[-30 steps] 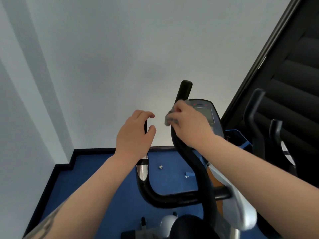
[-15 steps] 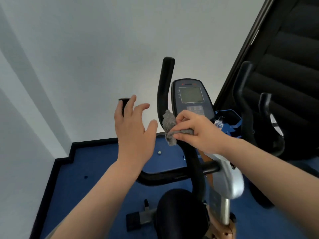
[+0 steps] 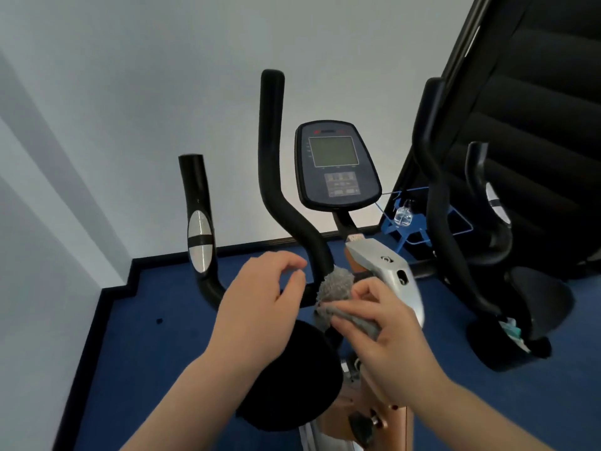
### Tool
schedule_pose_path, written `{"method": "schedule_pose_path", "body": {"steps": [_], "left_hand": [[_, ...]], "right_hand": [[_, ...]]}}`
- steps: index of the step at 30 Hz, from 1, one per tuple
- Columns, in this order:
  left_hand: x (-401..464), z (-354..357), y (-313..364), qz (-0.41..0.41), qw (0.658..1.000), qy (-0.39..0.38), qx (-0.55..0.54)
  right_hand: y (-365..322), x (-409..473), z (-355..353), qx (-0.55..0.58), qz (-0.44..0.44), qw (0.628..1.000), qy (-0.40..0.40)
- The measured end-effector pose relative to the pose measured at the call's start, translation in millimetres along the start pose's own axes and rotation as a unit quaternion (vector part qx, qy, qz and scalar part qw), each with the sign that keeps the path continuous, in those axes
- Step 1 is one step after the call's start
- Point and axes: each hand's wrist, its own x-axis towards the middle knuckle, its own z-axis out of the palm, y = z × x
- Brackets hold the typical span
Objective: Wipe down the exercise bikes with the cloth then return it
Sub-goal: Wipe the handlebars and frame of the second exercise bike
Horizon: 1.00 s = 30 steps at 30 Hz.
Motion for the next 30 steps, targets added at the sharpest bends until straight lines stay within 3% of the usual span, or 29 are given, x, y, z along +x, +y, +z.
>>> {"method": "schedule_pose_path", "body": {"steps": [6,8,10,13,15,18,20,25,30], "left_hand": [[-1,5,2,0.027,0.982,-0.045,0.183],[0,6,4,0.026,0.976,-0.058,0.206],[0,6,5,0.017,0.975,-0.065,0.210],[0,6,5,-0.001,0.979,-0.074,0.189],[0,4,4,-0.011,0.983,-0.072,0.168],[-1,5,4,-0.007,0.982,-0.071,0.175],[-2,4,4,0.000,0.980,-0.070,0.186],[-2,5,4,0.007,0.979,-0.064,0.196],[-1,5,3,0.001,0.981,-0.066,0.184]], "right_hand": [[0,-2,-11,0.077,0.063,0.995,-0.005],[1,15,-26,0.075,0.057,0.991,0.095],[1,34,-37,-0.017,0.031,0.984,0.173],[3,43,-22,-0.194,0.010,0.978,0.079],[4,28,-5,-0.217,0.002,0.976,0.029],[12,5,-11,-0.237,-0.042,0.970,0.021],[19,9,-23,-0.308,-0.063,0.949,0.005],[18,55,-20,-0.361,0.005,0.933,0.011],[24,54,-32,-0.247,0.005,0.960,0.133]]}}
